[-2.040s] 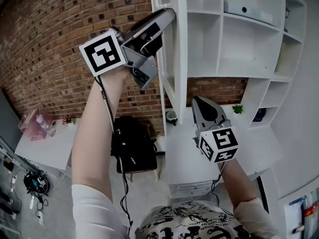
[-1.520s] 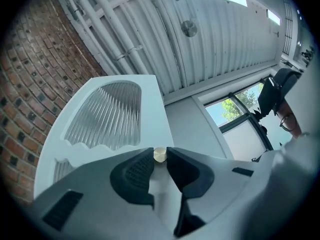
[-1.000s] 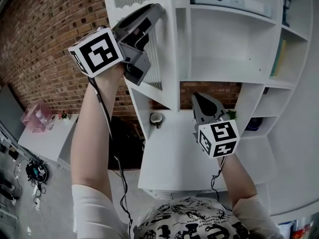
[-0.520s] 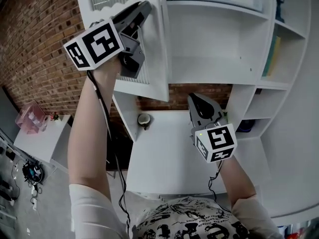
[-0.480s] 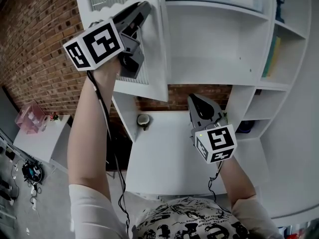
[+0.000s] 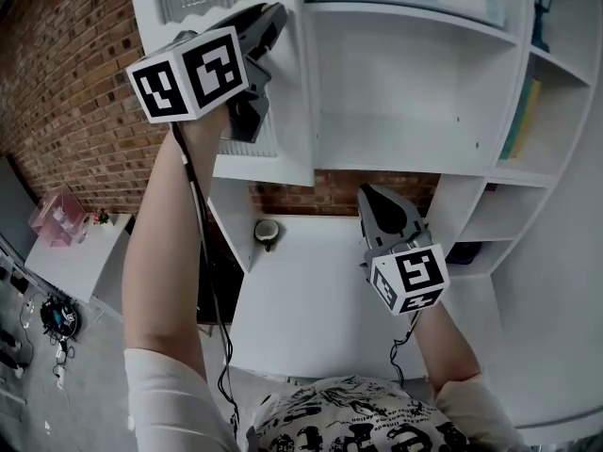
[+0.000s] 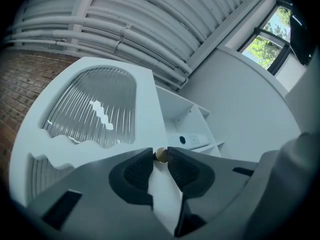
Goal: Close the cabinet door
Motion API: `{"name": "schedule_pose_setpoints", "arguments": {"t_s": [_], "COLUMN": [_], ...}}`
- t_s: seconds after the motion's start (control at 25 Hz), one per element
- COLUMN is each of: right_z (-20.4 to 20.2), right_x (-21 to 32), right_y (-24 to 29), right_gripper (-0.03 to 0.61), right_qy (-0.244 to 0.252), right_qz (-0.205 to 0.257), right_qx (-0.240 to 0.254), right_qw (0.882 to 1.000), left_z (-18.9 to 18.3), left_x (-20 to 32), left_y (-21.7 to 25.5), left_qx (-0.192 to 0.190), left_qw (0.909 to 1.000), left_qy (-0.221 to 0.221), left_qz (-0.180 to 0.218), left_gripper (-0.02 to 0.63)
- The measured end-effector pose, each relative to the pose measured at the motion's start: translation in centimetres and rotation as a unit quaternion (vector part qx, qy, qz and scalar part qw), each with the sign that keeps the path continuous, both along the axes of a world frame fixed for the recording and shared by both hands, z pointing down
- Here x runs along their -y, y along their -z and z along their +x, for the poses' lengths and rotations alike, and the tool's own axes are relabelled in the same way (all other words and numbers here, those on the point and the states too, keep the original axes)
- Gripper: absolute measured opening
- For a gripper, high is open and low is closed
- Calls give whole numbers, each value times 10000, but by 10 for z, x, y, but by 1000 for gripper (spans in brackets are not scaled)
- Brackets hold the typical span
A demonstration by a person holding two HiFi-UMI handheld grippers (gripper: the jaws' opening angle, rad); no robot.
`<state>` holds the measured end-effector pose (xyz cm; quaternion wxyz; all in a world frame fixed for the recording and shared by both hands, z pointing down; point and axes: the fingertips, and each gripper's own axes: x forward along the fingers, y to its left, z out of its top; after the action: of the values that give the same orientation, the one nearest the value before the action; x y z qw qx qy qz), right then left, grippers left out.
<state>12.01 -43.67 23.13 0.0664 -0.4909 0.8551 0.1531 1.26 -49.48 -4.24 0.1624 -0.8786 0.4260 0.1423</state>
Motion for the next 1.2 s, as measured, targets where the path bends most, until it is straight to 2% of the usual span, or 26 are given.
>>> {"name": "schedule_pose_setpoints", "arguments": {"t_s": [0.28,0.56,0.96,1.12,1.2], "right_z": [8,12,2,-5,-9], "right_x": [18,30,35,27,20], "right_y": [-11,-17,-20,-22,-24], "right_gripper": [15,15,15,15,15], "right_qy": [55,92,214,215,231], "right_qz": [-107,-180,-232,-228,-165], "right_qx": [38,-24,-124,-199,-245], "right_qw": [9999,9998,9994,9993,9993], "left_z": [8,12,12,9,8], "left_x": [26,45,45,40,37], "left_y": [0,0,-1,-6,-16], "left_qx": [158,263,248,340,360], "left_qw": [9991,9981,9981,9954,9951], "left_qy": [384,552,535,788,809], "left_qz": [-41,69,178,435,434], "left_gripper": [103,104,104,103,103]}}
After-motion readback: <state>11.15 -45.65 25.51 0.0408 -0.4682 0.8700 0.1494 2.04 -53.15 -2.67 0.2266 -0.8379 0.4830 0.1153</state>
